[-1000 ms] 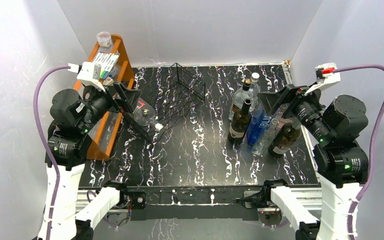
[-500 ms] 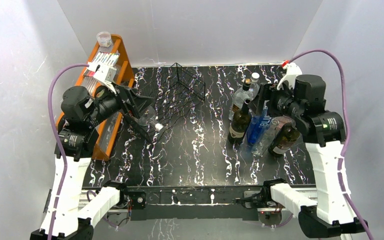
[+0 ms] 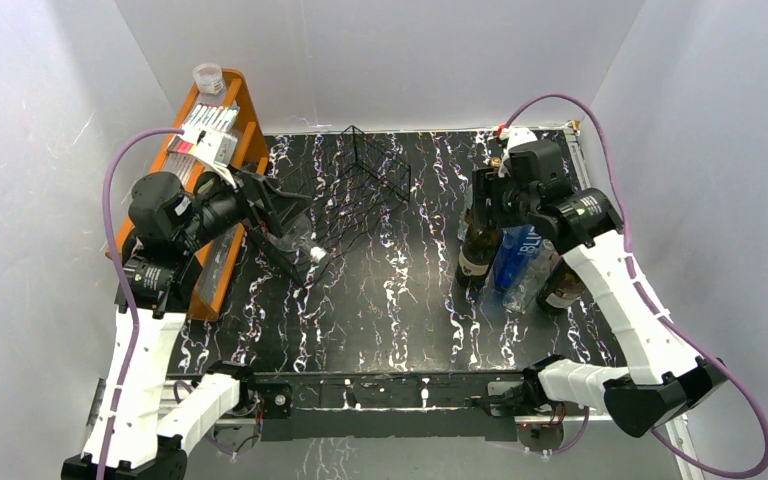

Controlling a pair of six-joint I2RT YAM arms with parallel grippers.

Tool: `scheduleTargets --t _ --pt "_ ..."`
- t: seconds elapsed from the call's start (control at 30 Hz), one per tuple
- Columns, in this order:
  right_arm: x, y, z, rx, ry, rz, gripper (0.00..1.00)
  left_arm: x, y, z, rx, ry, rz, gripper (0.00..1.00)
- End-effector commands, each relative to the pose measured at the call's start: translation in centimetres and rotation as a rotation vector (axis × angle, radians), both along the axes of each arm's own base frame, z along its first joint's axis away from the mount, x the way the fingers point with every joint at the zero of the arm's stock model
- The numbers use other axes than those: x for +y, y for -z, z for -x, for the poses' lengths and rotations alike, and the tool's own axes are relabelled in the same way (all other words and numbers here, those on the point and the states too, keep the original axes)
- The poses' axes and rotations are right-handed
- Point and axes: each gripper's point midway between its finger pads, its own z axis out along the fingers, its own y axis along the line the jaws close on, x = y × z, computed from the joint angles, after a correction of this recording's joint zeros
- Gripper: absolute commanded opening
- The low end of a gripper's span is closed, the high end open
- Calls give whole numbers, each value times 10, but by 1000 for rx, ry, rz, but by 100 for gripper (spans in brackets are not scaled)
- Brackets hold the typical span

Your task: Put the wine bottle on the wine rack

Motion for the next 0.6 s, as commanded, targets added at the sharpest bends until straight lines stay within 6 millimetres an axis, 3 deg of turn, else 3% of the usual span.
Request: scheduleTargets --t 0.0,0.33,0.57 --pt "-10 -14 -19 -127 140 47 76 -2 -2 -2 -16 14 4 98" --pt "7 9 -18 -107 96 111 71 -1 1 -6 -13 1 -4 98" --pt "4 15 -26 -140 133 148 57 1 6 -7 -1 -15 -8 98"
